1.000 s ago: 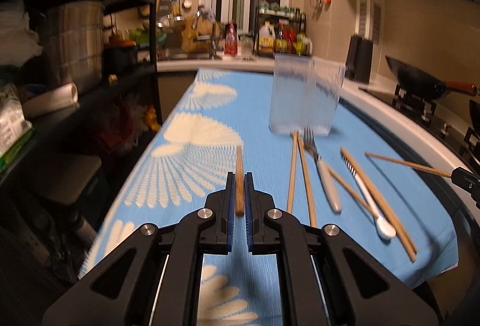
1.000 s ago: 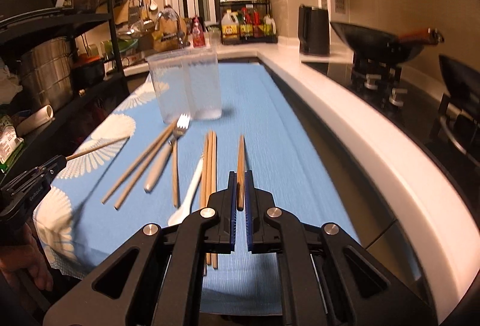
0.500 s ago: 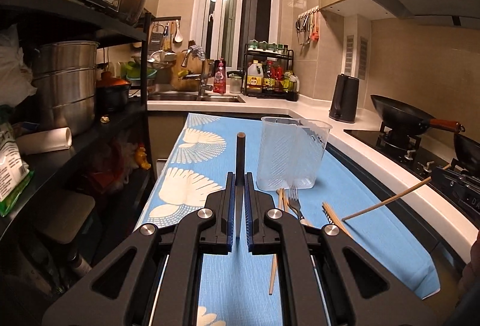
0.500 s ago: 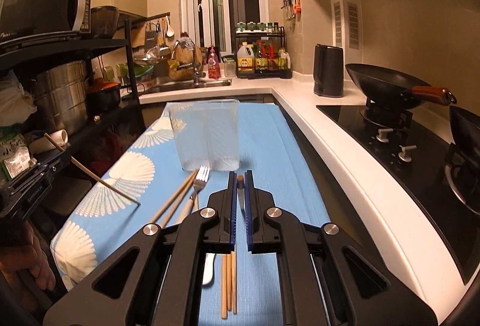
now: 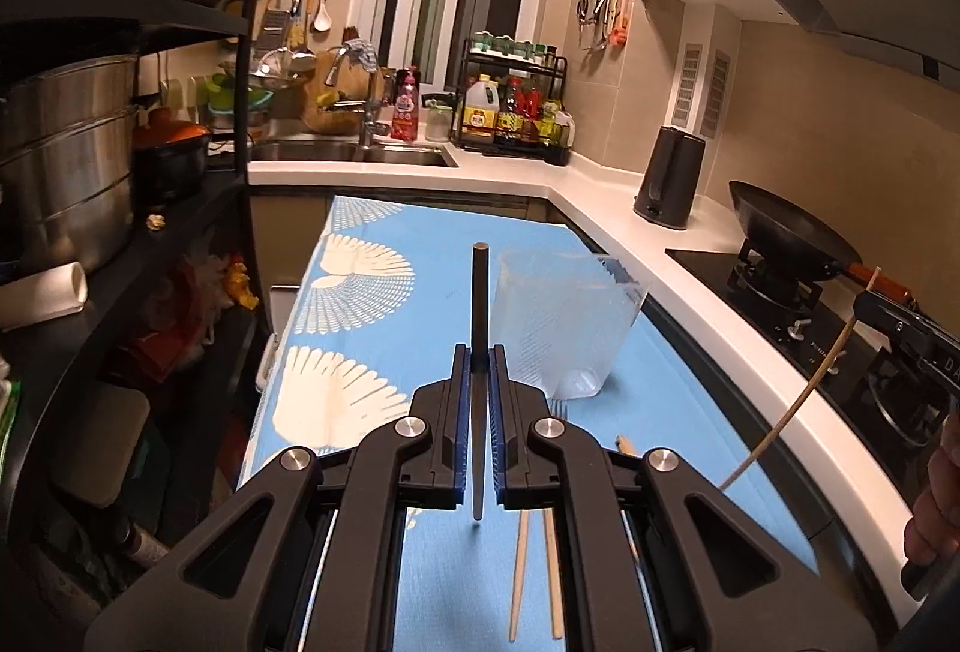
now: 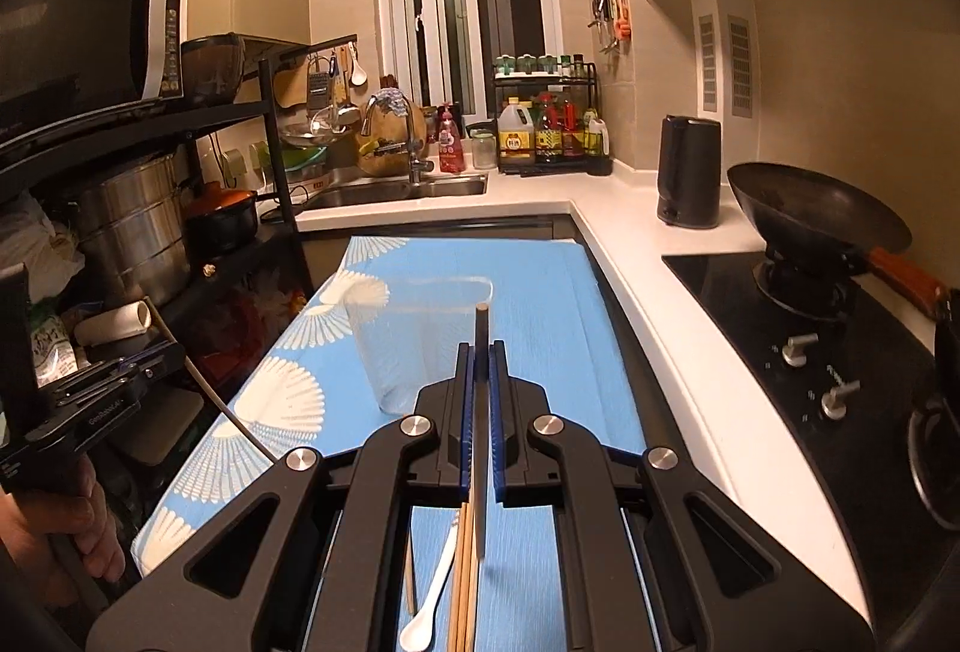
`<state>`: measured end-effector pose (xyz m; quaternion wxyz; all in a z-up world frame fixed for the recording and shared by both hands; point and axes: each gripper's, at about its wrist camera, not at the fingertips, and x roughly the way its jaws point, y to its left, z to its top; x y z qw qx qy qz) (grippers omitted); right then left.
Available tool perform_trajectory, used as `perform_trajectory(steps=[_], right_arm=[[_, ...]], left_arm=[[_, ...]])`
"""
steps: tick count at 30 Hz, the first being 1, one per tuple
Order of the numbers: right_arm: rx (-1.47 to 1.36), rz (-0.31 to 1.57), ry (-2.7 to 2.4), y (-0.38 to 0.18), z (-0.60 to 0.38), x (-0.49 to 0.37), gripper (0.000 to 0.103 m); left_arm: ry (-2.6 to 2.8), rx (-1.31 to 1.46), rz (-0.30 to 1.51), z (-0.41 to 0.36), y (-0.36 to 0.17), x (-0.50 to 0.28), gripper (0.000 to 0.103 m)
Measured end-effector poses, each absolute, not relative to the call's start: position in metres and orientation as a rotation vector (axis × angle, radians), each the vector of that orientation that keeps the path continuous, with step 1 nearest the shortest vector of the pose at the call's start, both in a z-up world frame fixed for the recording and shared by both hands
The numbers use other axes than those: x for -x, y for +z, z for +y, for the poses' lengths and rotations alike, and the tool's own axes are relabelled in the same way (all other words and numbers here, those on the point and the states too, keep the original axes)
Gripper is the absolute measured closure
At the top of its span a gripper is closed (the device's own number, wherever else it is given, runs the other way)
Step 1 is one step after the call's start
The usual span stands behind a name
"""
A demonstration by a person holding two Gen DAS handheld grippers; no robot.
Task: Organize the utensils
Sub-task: 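Lift both held chopsticks and carry them over the clear plastic container, then lower the chopsticks into the container and open both tools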
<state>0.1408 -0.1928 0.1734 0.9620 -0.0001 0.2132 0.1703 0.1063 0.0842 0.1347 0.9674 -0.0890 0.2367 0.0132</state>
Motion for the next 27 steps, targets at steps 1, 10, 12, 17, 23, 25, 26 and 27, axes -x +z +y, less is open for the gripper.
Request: perform_trajectory(steps=[1, 10, 12, 17, 23, 25, 26, 27], right_arm=[[0.005, 0.428, 0.349, 0.180, -0.192, -0.145, 0.098], [-0.009, 0.368, 0.400, 0.240, -0.179, -0.192, 0.098], [-0.010, 0.352, 0.412, 0.253, -0.174, -0.202, 0.098], [-0.021, 0.299, 0.427, 0.286, -0.162, -0.227, 0.098], [-0.030, 0.225, 0.420, 0.300, -0.149, -0.256, 0.098], [-0.049, 0.231, 0.425, 0.294, -0.146, -0.269, 0.098], [-0.062, 0.240, 0.433, 0.289, -0.144, -0.276, 0.098], [-0.069, 0.246, 0.436, 0.284, -0.144, -0.281, 0.098]], left_arm=[[0.019, 0.183, 0.484, 0.085, 0.140, -0.111, 0.097], [-0.041, 0.192, 0.501, 0.089, 0.189, -0.155, 0.097], [-0.054, 0.192, 0.495, 0.090, 0.203, -0.162, 0.097], [-0.094, 0.210, 0.480, 0.092, 0.234, -0.183, 0.097], [-0.113, 0.226, 0.427, 0.092, 0.260, -0.211, 0.097], [-0.117, 0.235, 0.422, 0.092, 0.260, -0.222, 0.097], [-0.117, 0.238, 0.423, 0.091, 0.257, -0.229, 0.097], [-0.117, 0.239, 0.431, 0.090, 0.252, -0.236, 0.097]])
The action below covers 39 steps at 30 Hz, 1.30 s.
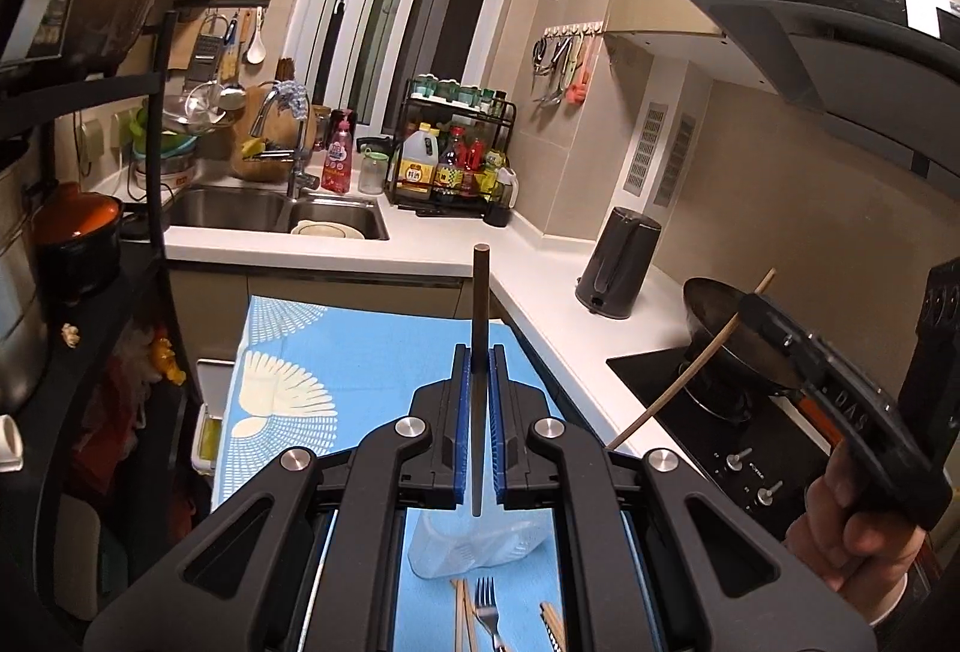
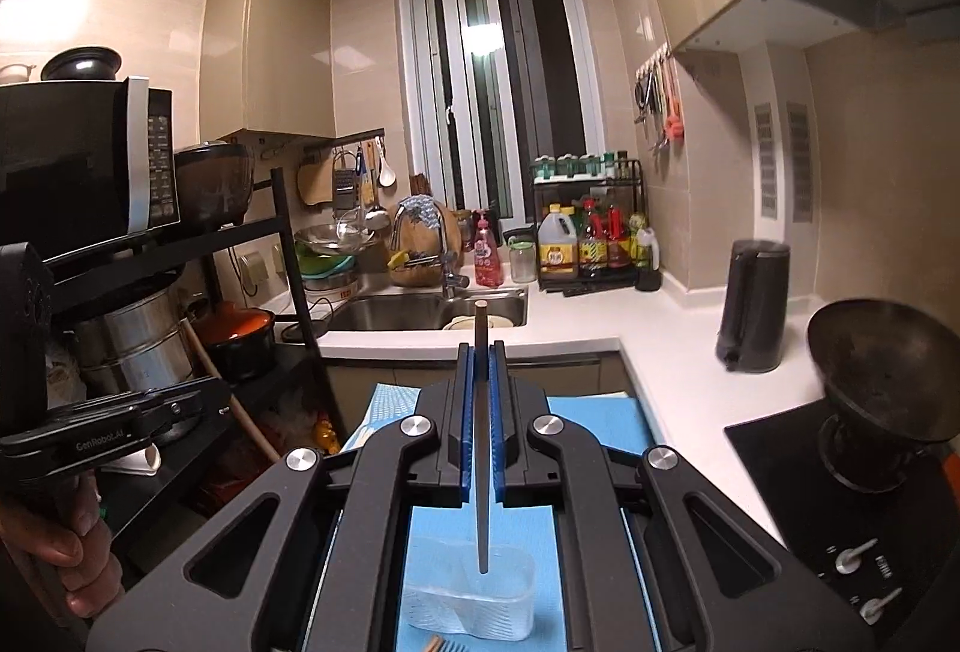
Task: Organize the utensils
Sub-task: 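Lower the chopsticks into the container and open both tools, then close the right tool on another chopstick while the left tool grasps one too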
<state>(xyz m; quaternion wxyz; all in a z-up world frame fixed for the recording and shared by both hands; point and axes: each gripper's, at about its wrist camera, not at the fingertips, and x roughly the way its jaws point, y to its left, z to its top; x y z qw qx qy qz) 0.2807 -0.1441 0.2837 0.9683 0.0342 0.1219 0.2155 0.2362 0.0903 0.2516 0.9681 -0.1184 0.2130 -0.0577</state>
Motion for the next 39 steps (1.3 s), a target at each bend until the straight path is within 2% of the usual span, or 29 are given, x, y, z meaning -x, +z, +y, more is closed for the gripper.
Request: perform_trajectory(steps=[11, 15, 16, 17, 18, 19, 26, 33, 39], right_arm=[[-0.084, 0.456, 0.464, 0.188, -0.124, -0.343, 0.098], [-0.081, 0.520, 0.456, 0.164, -0.122, -0.351, 0.094], [-0.083, 0.531, 0.453, 0.161, -0.123, -0.353, 0.092], [-0.089, 0.544, 0.449, 0.159, -0.124, -0.354, 0.082], [-0.090, 0.549, 0.444, 0.157, -0.125, -0.353, 0.066], [-0.088, 0.550, 0.437, 0.157, -0.125, -0.352, 0.062], [-0.060, 0.506, 0.387, 0.177, -0.136, -0.331, 0.061], [-0.047, 0.421, 0.352, 0.210, -0.154, -0.281, 0.061], [-0.059, 0.349, 0.352, 0.218, -0.175, -0.221, 0.063]], left_arm=[[-0.145, 0.263, 0.660, 0.080, 0.156, -0.310, 0.097], [-0.150, 0.271, 0.717, 0.078, 0.137, -0.319, 0.097], [-0.140, 0.267, 0.726, 0.078, 0.135, -0.320, 0.088], [-0.128, 0.265, 0.730, 0.078, 0.134, -0.320, 0.077], [-0.106, 0.268, 0.728, 0.079, 0.134, -0.320, 0.053], [-0.094, 0.273, 0.715, 0.080, 0.137, -0.318, 0.045], [-0.023, 0.212, 0.615, 0.083, 0.169, -0.296, 0.042], [0.004, 0.193, 0.491, 0.087, 0.199, -0.240, 0.038], [0.008, 0.172, 0.400, 0.081, 0.192, -0.180, 0.038]])
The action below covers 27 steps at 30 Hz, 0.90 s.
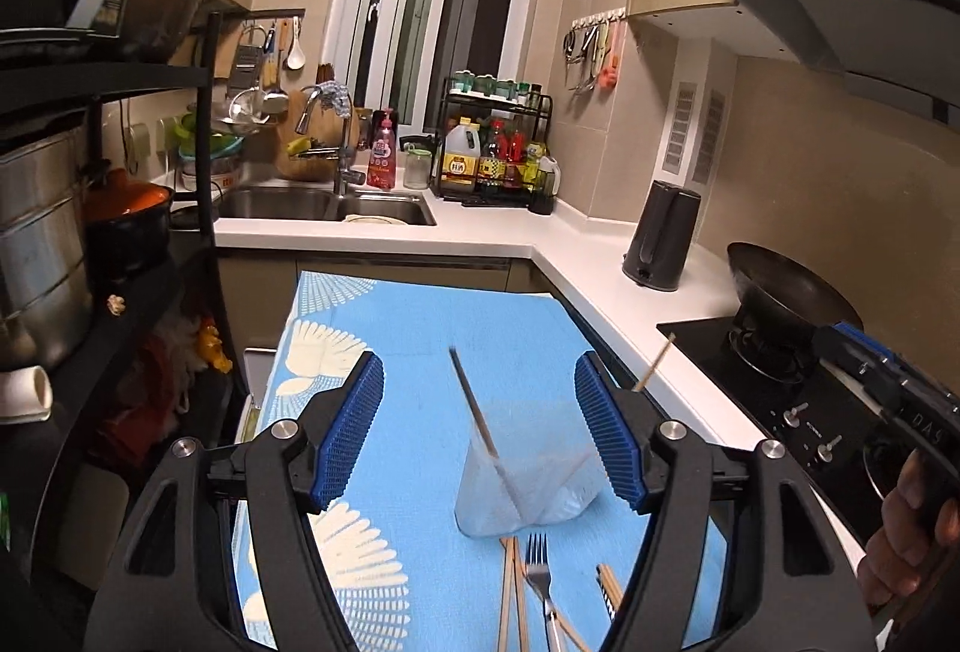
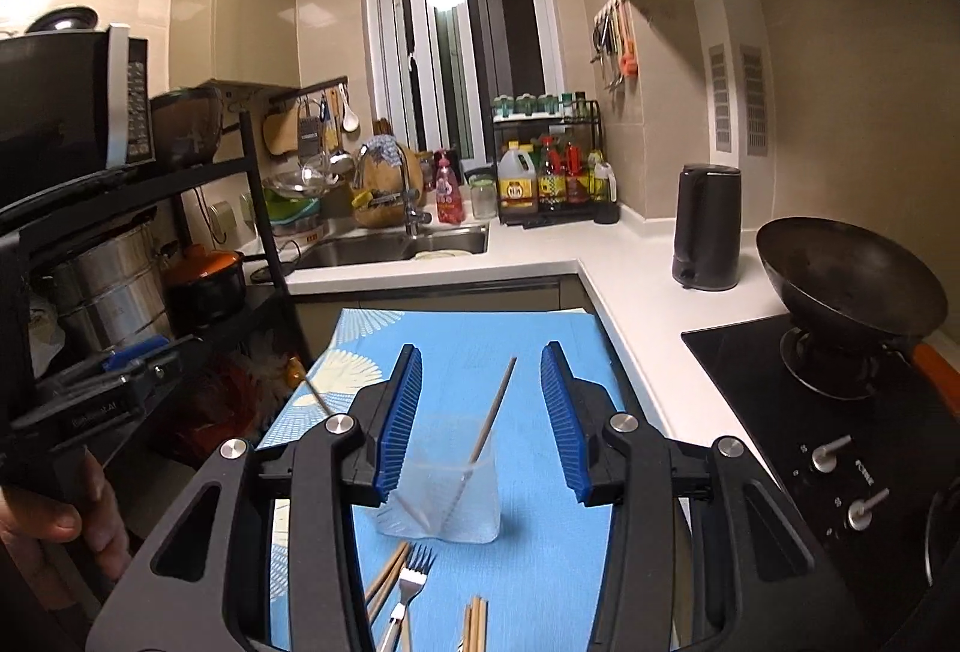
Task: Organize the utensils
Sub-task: 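Close the right tool on another chopstick while the left tool grasps one too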
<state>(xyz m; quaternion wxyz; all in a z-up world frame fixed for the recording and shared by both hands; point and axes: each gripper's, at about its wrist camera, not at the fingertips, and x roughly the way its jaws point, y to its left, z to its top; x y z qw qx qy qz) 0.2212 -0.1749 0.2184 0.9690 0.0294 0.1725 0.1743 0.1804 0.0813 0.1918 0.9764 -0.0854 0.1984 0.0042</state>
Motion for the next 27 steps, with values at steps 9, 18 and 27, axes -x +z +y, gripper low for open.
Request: perform_trajectory(steps=[9, 18, 27], right_arm=[[-0.116, 0.291, 0.361, 0.184, -0.199, -0.143, 0.075], [-0.162, 0.495, 0.355, 0.083, -0.215, -0.109, 0.090], [-0.179, 0.791, 0.388, -0.021, -0.206, -0.112, 0.094]], left_arm=[[0.000, 0.166, 0.447, 0.068, 0.128, -0.120, 0.057], [0.007, 0.224, 0.620, 0.057, 0.031, -0.085, 0.091], [0.014, 0.262, 0.707, 0.062, 0.005, -0.094, 0.091]])
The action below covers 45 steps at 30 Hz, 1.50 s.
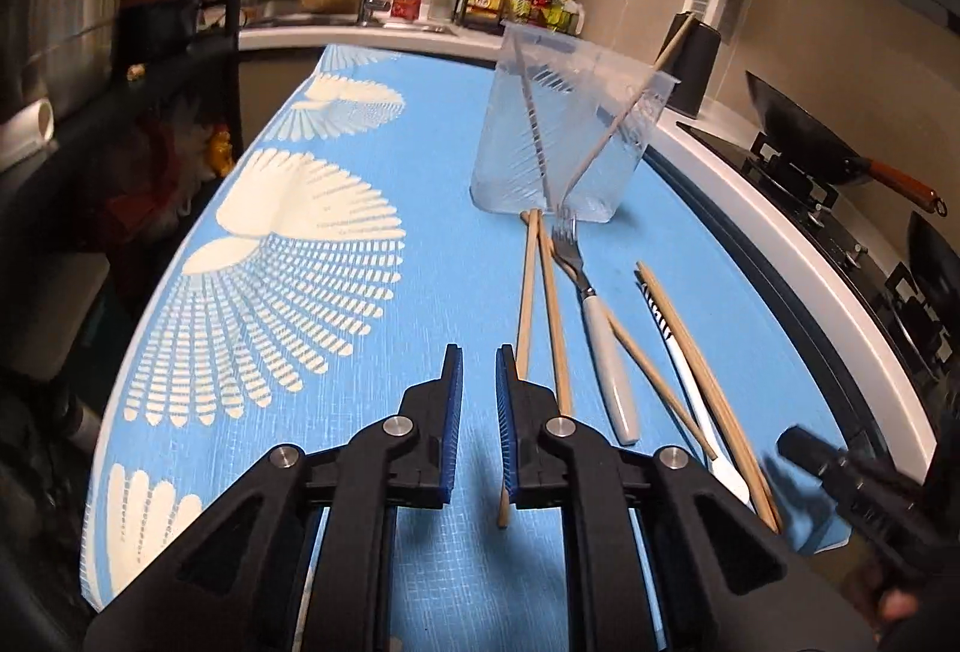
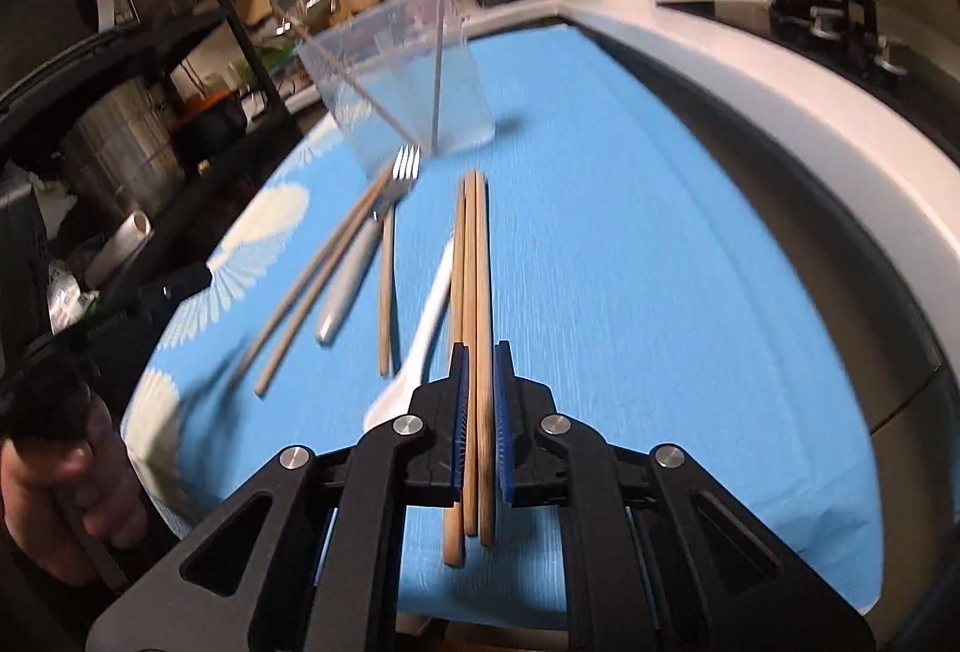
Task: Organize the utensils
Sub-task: 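Close the right tool on another chopstick while the left tool grasps one too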
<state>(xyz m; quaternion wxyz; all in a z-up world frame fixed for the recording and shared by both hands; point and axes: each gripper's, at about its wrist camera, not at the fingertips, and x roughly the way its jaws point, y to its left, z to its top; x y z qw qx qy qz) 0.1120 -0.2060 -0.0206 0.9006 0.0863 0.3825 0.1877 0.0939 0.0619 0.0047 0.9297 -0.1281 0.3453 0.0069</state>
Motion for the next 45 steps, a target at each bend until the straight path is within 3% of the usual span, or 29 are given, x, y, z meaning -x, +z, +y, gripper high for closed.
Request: perform_trajectory(steps=[19, 35, 38, 45], right_arm=[[-0.006, 0.807, 0.336, -0.038, -0.193, -0.105, 0.097], [-0.019, 0.727, 0.287, -0.043, -0.209, -0.103, 0.096], [-0.015, 0.700, 0.281, -0.045, -0.209, -0.099, 0.095], [-0.034, 0.657, 0.253, -0.048, -0.212, -0.086, 0.095]], left_arm=[[-0.039, 0.268, 0.817, 0.050, -0.024, -0.101, 0.091], [-0.010, 0.080, 0.797, 0.018, -0.038, -0.102, 0.091], [-0.003, 0.072, 0.778, 0.016, -0.039, -0.100, 0.096], [0.045, 0.103, 0.753, 0.020, -0.037, -0.082, 0.097]])
